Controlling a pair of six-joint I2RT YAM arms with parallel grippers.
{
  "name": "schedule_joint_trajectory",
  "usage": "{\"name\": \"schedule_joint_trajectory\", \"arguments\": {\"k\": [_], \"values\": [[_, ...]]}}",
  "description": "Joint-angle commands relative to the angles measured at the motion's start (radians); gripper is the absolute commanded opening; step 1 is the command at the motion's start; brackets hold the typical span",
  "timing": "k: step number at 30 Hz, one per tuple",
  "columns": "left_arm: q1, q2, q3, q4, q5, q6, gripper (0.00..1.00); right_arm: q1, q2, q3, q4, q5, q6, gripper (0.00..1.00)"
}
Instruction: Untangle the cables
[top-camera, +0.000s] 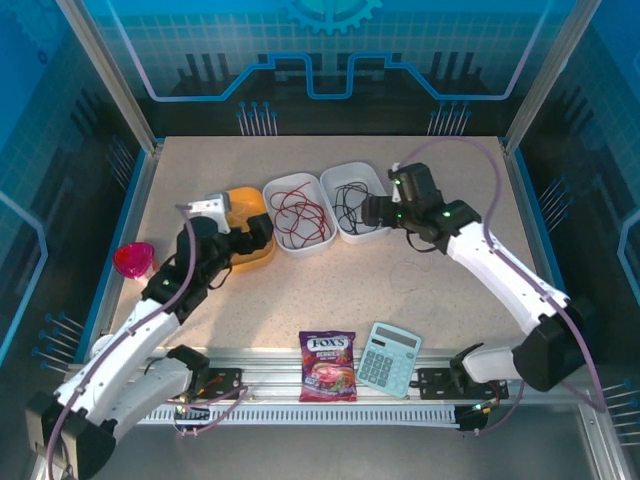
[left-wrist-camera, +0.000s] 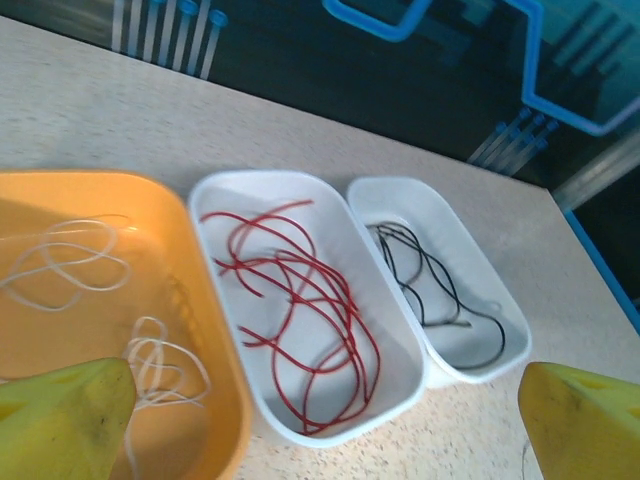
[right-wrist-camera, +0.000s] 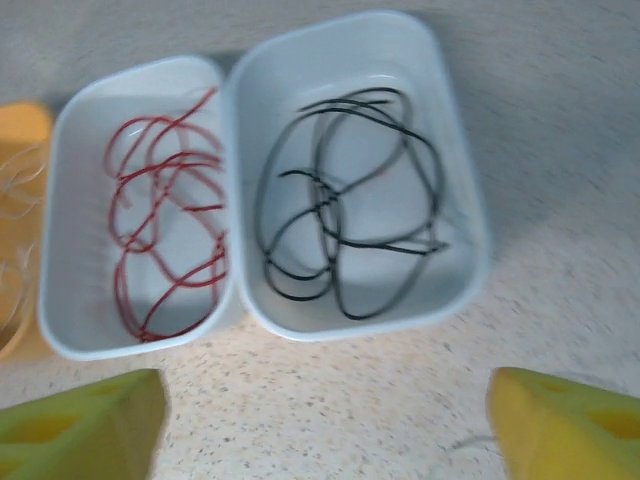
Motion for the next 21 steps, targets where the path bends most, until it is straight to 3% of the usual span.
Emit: {"name": "schedule_joint_trajectory", "arguments": {"k": [1,4,9,15,18,21], "values": [[-0.072,0.065,0.058,0.07,0.009,0.068,0.99,-0.056,-0.072,-0.069,-0.008,0.027,0.055,1.0],[-0.154,0.145,0.087,0.085,0.022,0.119,0.99,-0.109,-0.117,-0.108,-0.046,0.069,0.073,1.0],[-0.279,0.296,0.149,0.082,0.14,0.239,0.99,-0.206,-0.145,-0.138,-0.103,0.086,0.098,1.0],[-0.434,0.538,0.275,0.053,0.162,0.324,0.98,-0.3,-0.178,-0.176,-0.124,0.09,0.11,1.0],[-0.514,0.673,0.328,0.083,0.238,0.452,0.91,-0.361,-0.199,-0.193,-0.137,0.086,0.112,1.0],[-0.571,0.816,0.404,0.088,0.31,0.587,0.91,-0.435,-0.214,-0.215,-0.143,0.042,0.107,1.0]]}}
